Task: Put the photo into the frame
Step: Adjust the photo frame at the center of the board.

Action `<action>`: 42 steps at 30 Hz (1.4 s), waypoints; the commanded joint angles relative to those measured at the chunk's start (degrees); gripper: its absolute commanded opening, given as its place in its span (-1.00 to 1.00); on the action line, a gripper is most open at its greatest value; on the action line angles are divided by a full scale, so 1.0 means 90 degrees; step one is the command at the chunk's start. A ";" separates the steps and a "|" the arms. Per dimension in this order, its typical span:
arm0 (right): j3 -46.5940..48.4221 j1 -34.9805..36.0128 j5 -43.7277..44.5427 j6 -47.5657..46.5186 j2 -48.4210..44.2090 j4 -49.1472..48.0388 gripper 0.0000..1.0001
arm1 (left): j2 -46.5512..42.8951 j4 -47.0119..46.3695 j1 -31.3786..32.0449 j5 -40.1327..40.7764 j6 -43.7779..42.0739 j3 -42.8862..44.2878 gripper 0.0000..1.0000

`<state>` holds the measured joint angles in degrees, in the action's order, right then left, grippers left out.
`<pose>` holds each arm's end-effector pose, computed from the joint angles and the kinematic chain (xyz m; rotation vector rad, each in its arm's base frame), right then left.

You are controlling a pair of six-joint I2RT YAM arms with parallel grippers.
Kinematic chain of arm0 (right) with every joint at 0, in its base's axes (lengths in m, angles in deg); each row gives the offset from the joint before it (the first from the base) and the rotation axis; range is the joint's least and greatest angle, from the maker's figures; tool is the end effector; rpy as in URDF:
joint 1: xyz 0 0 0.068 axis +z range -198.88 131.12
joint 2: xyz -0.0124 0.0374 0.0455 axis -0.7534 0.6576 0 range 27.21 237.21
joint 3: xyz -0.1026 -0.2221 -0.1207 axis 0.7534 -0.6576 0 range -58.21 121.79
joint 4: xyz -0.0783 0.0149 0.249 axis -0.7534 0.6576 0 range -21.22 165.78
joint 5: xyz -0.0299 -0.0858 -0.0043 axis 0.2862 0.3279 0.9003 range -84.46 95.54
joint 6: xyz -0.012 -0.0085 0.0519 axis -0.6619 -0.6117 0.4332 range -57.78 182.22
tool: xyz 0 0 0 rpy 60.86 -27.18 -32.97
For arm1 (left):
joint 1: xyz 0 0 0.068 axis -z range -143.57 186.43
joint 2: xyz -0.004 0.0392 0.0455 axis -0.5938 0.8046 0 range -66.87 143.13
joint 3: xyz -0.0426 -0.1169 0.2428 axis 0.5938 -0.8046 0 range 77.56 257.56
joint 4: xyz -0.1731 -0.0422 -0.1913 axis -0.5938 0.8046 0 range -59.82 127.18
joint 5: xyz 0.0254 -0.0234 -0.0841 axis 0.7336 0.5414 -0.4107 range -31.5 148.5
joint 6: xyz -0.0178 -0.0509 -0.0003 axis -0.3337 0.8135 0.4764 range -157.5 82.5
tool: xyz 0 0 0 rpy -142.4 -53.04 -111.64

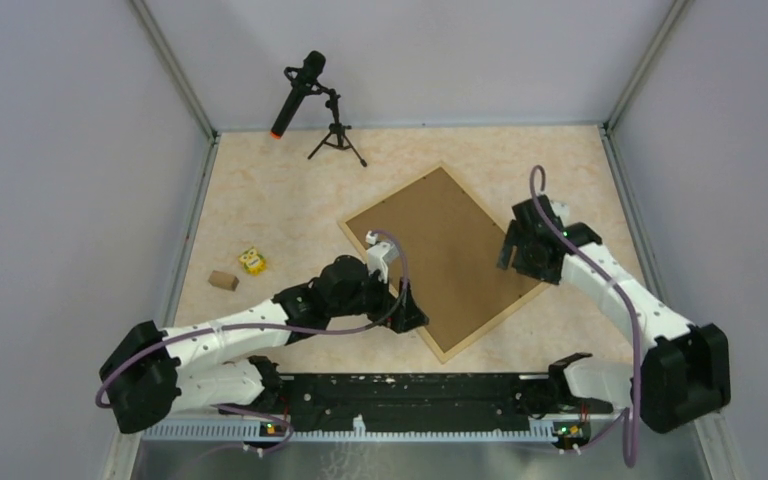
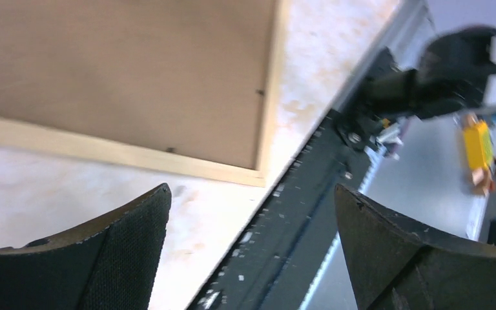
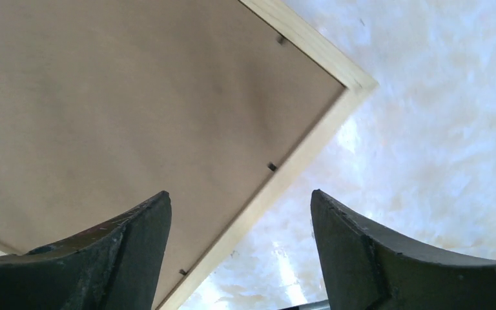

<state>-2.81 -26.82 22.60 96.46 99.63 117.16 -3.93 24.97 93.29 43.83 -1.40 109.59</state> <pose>0.2237 0.0795 0.2526 0.3639 2.6012 -0.0773 0.1229 -0.2048 0.2273 0.5836 2.1762 -1.2226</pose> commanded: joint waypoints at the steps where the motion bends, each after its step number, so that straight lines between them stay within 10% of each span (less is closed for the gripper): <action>1: -0.1092 -0.0482 -0.0457 0.1219 -0.0771 -0.0367 0.48 | 0.0048 0.0488 -0.0798 -0.0058 0.0123 0.0008 0.97; 11: -0.2560 -0.0553 -0.2043 0.2603 -0.0428 -0.1699 -0.19 | 0.0419 0.0719 -0.1058 -0.0490 -0.0023 0.0268 0.97; 21: -0.3181 -0.0552 -0.1473 0.2529 -0.0985 -0.2165 -0.97 | 0.0629 0.0880 -0.0995 -0.0650 -0.0075 0.0828 0.97; 29: -0.2758 -0.0567 -0.1707 -0.1057 -0.0759 -0.3520 -1.00 | 0.0624 0.0946 -0.0783 -0.0311 0.0125 0.1160 0.97; 42: -0.1724 -0.0606 -0.1533 -0.0618 0.0667 -0.2984 -1.00 | 0.0491 0.1097 -0.0776 -0.0308 -0.0597 0.1231 0.97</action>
<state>-23.44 -32.20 7.32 90.23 102.43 86.17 0.81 35.24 86.08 41.68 -2.86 118.09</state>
